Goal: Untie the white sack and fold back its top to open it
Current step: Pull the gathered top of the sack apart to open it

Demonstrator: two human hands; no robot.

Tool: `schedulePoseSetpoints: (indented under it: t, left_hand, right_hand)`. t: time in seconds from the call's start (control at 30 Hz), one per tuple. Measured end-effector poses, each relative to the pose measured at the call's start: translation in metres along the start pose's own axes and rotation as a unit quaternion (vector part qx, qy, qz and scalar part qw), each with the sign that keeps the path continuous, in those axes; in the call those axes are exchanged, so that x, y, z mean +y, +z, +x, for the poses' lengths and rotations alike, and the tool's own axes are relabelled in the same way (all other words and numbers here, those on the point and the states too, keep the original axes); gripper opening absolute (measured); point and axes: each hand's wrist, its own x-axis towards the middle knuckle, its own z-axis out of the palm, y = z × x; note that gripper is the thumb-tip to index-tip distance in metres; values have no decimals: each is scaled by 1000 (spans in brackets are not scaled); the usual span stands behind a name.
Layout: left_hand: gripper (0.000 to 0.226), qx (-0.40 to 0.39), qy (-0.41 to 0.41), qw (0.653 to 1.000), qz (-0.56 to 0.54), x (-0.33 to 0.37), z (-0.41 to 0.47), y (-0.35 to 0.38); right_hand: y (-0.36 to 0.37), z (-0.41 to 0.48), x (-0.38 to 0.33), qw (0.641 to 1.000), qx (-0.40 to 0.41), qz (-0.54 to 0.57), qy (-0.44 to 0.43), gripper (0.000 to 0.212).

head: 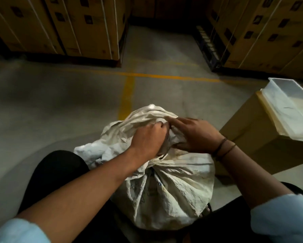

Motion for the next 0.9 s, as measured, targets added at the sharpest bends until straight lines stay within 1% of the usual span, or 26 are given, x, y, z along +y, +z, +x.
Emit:
schedulePoseSetpoints:
  t: [0.03,0.07,0.1,0.17,0.2,0.23,0.27,0.33,0.37,0.43,0.47,0.5,0.57,0.6,0.63,0.7,0.73,0.77,0.8,0.83,0.87,0.9]
  left_hand:
    - [38,-14,-17,999,-38,1,0,1]
    - [50,-48,-37,994,-89,1,2,2]
    - [61,-100,-55,984,-134,-1,5,1]
    - [81,-218,-84,944,-235,-10,10,-4]
    - [89,-257,-94,918,-288,-17,11,-8]
    - [93,-287,-102,899,-314,-27,11,-11]
    - [94,-312,-94,898,-295,-36,9,-14]
    - [94,-355,-50,917,-176,-50,4,-17]
    - [89,-365,-35,920,-137,-52,2,-18]
    - [68,-342,-36,931,-123,-45,-1,-12]
    - [59,-308,-29,946,-103,-39,-2,-8]
    - [54,-266,-17,961,-68,-31,-2,-4]
    - [49,-164,15,986,-12,-20,-2,4]
    - [43,-114,46,992,2,-15,-2,5]
    - [36,-74,95,993,2,-10,-2,7]
    - [29,12,209,978,-20,0,-7,13]
    - [27,43,236,970,-30,6,-9,17]
    - [27,43,229,972,-39,13,-11,18]
    - [33,9,189,981,-42,18,-12,18]
    - [45,-45,128,990,-43,23,-12,19]
    - [63,-116,72,989,-64,24,-12,17]
    - [84,-196,29,974,-114,23,-10,15]
  right_hand:
    - [0,-2,4,999,4,-39,11,78]
    - [1,-3,7,997,11,-71,20,69]
    - [4,-5,9,996,20,-88,29,61]
    - [15,-6,11,993,52,-95,53,49]
    - [22,-7,12,990,73,-102,69,47]
    - [30,-9,13,985,94,-118,89,48]
    - [38,-12,15,978,113,-133,111,49]
    - [48,-19,23,973,129,-137,137,49]
    - [52,-22,27,974,126,-131,136,48]
    - [53,-20,36,981,110,-105,117,55]
    - [48,-17,38,985,92,-93,110,62]
    - [39,-14,37,990,61,-84,99,72]
    - [17,-14,25,998,16,-36,48,91]
    - [5,-15,15,1000,19,8,2,94]
    - [-4,-17,3,997,26,63,-38,95]
    - [-10,-18,-18,984,15,169,-61,98]
    - [-6,-17,-23,980,4,193,-56,102]
    - [1,-16,-23,980,-4,193,-46,106]
    - [9,-16,-20,982,-11,186,-29,110]
    - [18,-17,-14,983,-19,181,-3,114]
    - [25,-19,-8,985,-26,167,23,115]
    - [32,-21,-2,990,-19,137,41,111]
